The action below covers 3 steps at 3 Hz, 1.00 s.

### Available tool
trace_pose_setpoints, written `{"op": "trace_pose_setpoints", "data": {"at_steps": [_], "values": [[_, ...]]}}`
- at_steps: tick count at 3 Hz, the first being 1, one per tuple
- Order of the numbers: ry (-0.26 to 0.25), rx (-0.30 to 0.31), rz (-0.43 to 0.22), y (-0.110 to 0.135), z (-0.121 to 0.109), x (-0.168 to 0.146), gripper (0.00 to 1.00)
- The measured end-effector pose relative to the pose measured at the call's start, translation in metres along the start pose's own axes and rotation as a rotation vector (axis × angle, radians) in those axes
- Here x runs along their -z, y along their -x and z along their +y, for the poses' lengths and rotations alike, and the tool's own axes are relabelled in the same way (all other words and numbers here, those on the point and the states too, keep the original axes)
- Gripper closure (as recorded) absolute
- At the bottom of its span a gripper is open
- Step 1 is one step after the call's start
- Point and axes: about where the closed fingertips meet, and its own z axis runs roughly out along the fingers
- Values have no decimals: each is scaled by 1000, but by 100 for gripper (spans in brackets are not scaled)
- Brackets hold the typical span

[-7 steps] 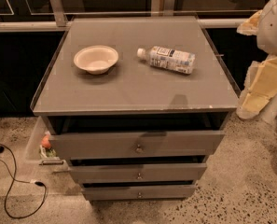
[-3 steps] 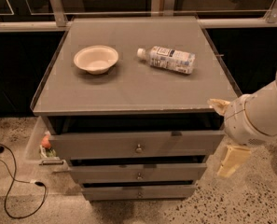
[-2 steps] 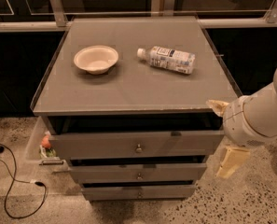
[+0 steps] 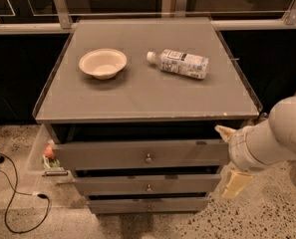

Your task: Open top drawer

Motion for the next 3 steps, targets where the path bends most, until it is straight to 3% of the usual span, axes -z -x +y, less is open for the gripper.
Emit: {"op": "trace_pose_setpoints", "data": {"at_steps": [1,3], "values": [[-32,34,-26,-3,-8,-31,0],[-85,164,-121,14,-26,-80,0]]}}
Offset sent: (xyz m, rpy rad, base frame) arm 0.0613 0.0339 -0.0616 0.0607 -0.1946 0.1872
